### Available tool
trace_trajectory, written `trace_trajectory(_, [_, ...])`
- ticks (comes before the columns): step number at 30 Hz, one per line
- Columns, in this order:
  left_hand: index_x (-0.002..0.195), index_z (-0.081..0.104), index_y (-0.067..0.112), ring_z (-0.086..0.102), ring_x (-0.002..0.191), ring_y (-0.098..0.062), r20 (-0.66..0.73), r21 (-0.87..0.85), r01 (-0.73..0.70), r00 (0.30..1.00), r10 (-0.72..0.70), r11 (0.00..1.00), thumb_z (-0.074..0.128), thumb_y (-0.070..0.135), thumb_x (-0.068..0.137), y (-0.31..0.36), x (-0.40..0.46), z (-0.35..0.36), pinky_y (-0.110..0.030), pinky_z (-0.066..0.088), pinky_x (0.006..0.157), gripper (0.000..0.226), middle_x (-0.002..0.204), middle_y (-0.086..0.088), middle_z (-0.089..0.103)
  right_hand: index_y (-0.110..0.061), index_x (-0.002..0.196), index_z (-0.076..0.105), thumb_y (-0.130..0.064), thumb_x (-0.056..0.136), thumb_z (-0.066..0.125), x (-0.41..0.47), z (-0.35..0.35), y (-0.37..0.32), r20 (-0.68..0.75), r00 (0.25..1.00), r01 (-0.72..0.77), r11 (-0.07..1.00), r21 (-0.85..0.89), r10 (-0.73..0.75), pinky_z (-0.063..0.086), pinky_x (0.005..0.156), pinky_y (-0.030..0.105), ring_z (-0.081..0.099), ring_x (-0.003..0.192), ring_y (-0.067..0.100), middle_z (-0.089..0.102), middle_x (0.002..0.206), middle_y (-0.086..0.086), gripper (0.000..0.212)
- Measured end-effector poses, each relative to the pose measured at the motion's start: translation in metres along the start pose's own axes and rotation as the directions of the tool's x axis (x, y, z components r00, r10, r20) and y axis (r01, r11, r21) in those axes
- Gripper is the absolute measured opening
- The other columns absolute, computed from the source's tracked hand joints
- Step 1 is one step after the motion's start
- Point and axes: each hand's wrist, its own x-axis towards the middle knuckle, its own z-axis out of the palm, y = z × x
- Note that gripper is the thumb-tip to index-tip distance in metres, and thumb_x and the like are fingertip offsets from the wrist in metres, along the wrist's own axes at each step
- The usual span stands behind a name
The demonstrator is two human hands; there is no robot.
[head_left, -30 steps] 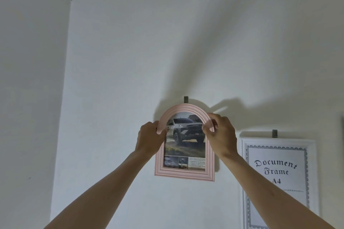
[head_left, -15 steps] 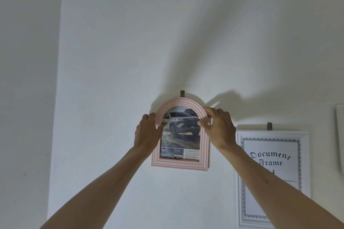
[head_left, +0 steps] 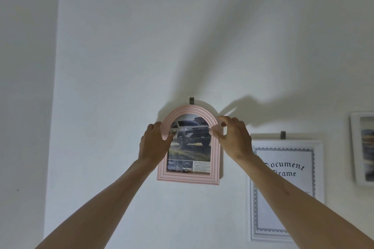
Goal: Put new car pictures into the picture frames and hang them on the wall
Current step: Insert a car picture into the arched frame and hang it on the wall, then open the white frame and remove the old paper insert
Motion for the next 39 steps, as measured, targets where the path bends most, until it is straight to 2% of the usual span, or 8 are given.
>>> trace_trajectory(4, [0.138, 0.043, 0.011, 0.051, 0.117, -0.031, -0.093, 0.031, 0.001, 0.996, 0.001, 1.000, 0.061, 0.040, 0.091, 0.011, -0.015, 0.001, -0.045, 0.050, 0.088, 0.058, 0.133, -0.013, 0.047, -0.023, 0.123, 0.059, -0.045, 0.087, 0.070, -0.007, -0.015, 0.012, -0.017, 1.000, -0.002, 1.000, 0.026, 0.002, 0.049, 0.076, 0.035, 0.053, 0.107, 0.023, 0.062, 0.106, -0.001, 0.044])
trace_trajectory(8, [0.133, 0.046, 0.009, 0.042, 0.122, -0.030, -0.220, 0.034, -0.215, 0.951, 0.217, 0.976, 0.064, 0.032, 0.086, 0.039, -0.038, 0.018, -0.041, 0.041, 0.101, 0.056, 0.134, -0.014, 0.047, -0.022, 0.121, 0.062, -0.041, 0.087, 0.071, -0.017, -0.039, 0.036, -0.092, 0.996, 0.012, 1.000, 0.020, -0.010, 0.048, 0.079, 0.036, 0.054, 0.106, 0.024, 0.063, 0.106, 0.000, 0.040])
trace_trajectory(15, [0.127, 0.053, 0.000, 0.045, 0.121, -0.035, -0.180, -0.109, -0.471, 0.876, 0.448, 0.876, 0.059, 0.017, 0.085, 0.126, -0.093, 0.079, -0.043, 0.038, 0.105, 0.046, 0.125, -0.016, 0.053, -0.020, 0.117, 0.064, -0.031, 0.086, 0.074, -0.045, -0.101, 0.117, -0.286, 0.957, 0.019, 0.998, -0.067, -0.038, 0.049, 0.086, 0.041, 0.054, 0.104, 0.026, 0.061, 0.109, 0.004, 0.035])
trace_trajectory(23, [0.137, 0.041, 0.009, 0.044, 0.118, -0.021, 0.142, -0.334, -0.006, 0.988, 0.056, 0.943, 0.064, 0.019, 0.087, 0.180, -0.135, 0.141, -0.030, 0.038, 0.098, 0.055, 0.126, -0.005, 0.049, -0.020, 0.134, 0.046, -0.046, 0.083, 0.074, -0.088, -0.166, 0.220, -0.048, 0.956, -0.284, 0.954, 0.096, 0.289, 0.052, 0.084, 0.039, 0.059, 0.104, 0.021, 0.056, 0.120, 0.005, 0.064])
trace_trajectory(29, [0.117, 0.051, 0.015, 0.057, 0.085, -0.001, 0.258, -0.463, 0.401, 0.914, -0.313, 0.790, 0.065, 0.018, 0.088, 0.195, -0.150, 0.156, -0.007, 0.037, 0.065, 0.033, 0.097, 0.008, 0.059, -0.020, 0.132, 0.052, -0.041, 0.085, 0.075, -0.118, -0.162, 0.255, 0.303, 0.884, -0.440, 0.854, 0.277, 0.357, 0.049, 0.086, 0.022, 0.067, 0.098, 0.010, 0.067, 0.110, -0.001, 0.057])
trace_trajectory(32, [0.108, 0.053, 0.020, 0.059, 0.085, -0.001, 0.259, -0.460, 0.442, 0.897, -0.359, 0.770, 0.067, 0.018, 0.089, 0.194, -0.157, 0.162, -0.009, 0.038, 0.065, 0.023, 0.090, 0.014, 0.061, -0.020, 0.122, 0.059, -0.033, 0.086, 0.076, -0.126, -0.148, 0.263, 0.327, 0.889, -0.421, 0.853, 0.310, 0.320, 0.048, 0.083, 0.013, 0.066, 0.097, 0.003, 0.070, 0.107, -0.007, 0.042])
trace_trajectory(35, [0.106, 0.058, 0.019, 0.060, 0.085, -0.002, 0.267, -0.445, 0.438, 0.897, -0.351, 0.781, 0.066, 0.013, 0.090, 0.194, -0.161, 0.166, -0.010, 0.039, 0.067, 0.019, 0.090, 0.013, 0.063, -0.017, 0.112, 0.063, -0.024, 0.090, 0.073, -0.127, -0.138, 0.271, 0.251, 0.916, -0.382, 0.871, 0.310, 0.313, 0.053, 0.084, 0.019, 0.067, 0.087, 0.001, 0.073, 0.096, -0.008, 0.025])
trace_trajectory(39, [0.106, 0.064, 0.015, 0.064, 0.088, -0.010, 0.258, -0.440, 0.459, 0.888, -0.381, 0.772, 0.067, 0.011, 0.088, 0.195, -0.159, 0.163, -0.019, 0.044, 0.072, 0.019, 0.091, 0.009, 0.068, -0.015, 0.110, 0.065, -0.021, 0.091, 0.071, -0.125, -0.134, 0.274, 0.238, 0.927, -0.359, 0.866, 0.347, 0.289, 0.043, 0.070, 0.001, 0.067, 0.085, 0.003, 0.073, 0.093, -0.005, 0.021])
